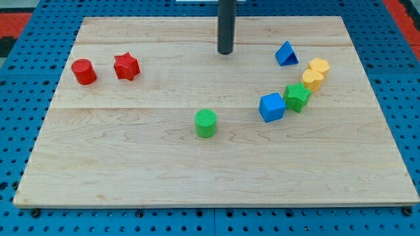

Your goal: Point your arm to the red star

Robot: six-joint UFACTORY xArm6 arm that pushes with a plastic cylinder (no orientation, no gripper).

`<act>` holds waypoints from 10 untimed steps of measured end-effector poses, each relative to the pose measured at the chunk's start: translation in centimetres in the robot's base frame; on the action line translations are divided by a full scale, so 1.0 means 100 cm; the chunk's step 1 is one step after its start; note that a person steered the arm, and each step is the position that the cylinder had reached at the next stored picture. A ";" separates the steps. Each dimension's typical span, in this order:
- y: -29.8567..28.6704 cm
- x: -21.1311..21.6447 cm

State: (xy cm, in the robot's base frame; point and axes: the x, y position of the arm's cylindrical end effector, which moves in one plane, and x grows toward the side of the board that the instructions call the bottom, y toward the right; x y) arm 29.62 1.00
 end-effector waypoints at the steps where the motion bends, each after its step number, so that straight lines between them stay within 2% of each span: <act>1: -0.039 0.000; 2: -0.039 0.000; 3: -0.073 0.011; 4: -0.158 0.007; 6: -0.164 0.002; 10: -0.131 -0.005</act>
